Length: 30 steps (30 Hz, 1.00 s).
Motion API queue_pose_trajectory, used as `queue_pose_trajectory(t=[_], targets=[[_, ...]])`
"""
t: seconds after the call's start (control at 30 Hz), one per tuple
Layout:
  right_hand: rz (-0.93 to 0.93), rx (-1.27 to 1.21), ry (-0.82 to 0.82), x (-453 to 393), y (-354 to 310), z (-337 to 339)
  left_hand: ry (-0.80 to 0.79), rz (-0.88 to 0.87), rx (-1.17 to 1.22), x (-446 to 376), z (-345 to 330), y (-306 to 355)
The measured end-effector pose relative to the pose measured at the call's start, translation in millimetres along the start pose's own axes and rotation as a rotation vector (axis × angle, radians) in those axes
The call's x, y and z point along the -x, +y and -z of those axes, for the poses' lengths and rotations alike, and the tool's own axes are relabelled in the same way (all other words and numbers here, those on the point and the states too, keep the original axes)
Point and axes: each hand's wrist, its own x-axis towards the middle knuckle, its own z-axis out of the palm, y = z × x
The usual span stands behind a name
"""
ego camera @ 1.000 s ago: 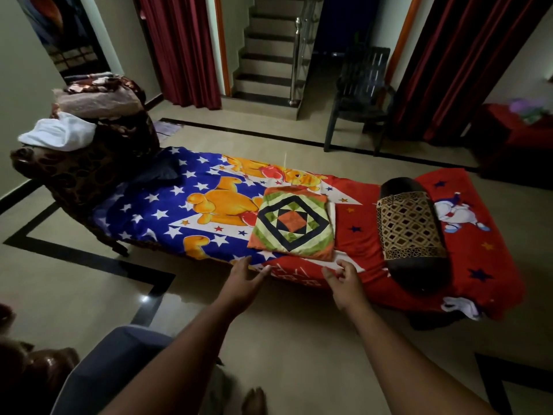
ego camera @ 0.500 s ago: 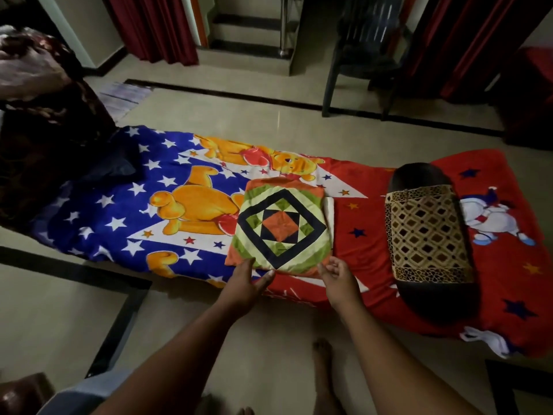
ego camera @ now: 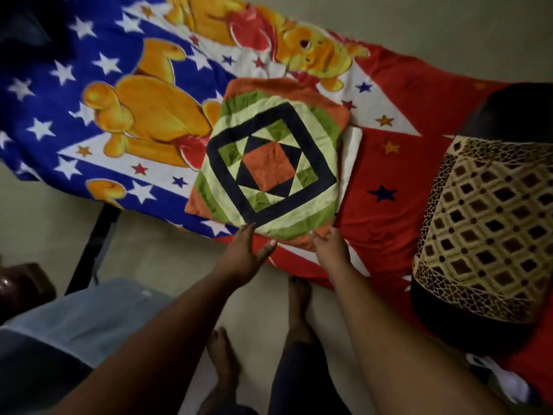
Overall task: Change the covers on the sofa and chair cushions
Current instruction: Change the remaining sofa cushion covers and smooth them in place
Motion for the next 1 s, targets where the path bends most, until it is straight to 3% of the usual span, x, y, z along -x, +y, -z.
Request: queue_pose_trajectory(t=[0.23, 0.37, 0.57, 0.73, 0.9, 1.0], targets=[[-0.226, -0.018, 0.0, -61.6, 9.9, -22.9, -0.044, 0.03, -0.084, -36.8, -37.1, -7.2], [-0.43, -0.219, -0.161, -66.7, 0.8, -25.8, -0.03, 0.039, -0.101, -37.5, -38.9, -12.9], [-0.139, -0.187, -0.12, -25.9, -28.0, -10.5, 0.027, 0.004, -0.191, -13.5, -22.5, -4.0], [0.039, -0.437, -0.387, 63.1, -89.9, 10.5, 0.109, -0.119, -0.282, 25.2, 2.5, 16.6], [0.219, -0.505, -0.575, 148.5, -136.0, 24.4, 0.337, -0.228, -0.085, 77.7, 51.9, 59.8], [0.346, -0.489, -0.581, 194.2, -158.3, 37.1, 0.468, -0.164, 0.119, 121.5, 85.4, 77.6]])
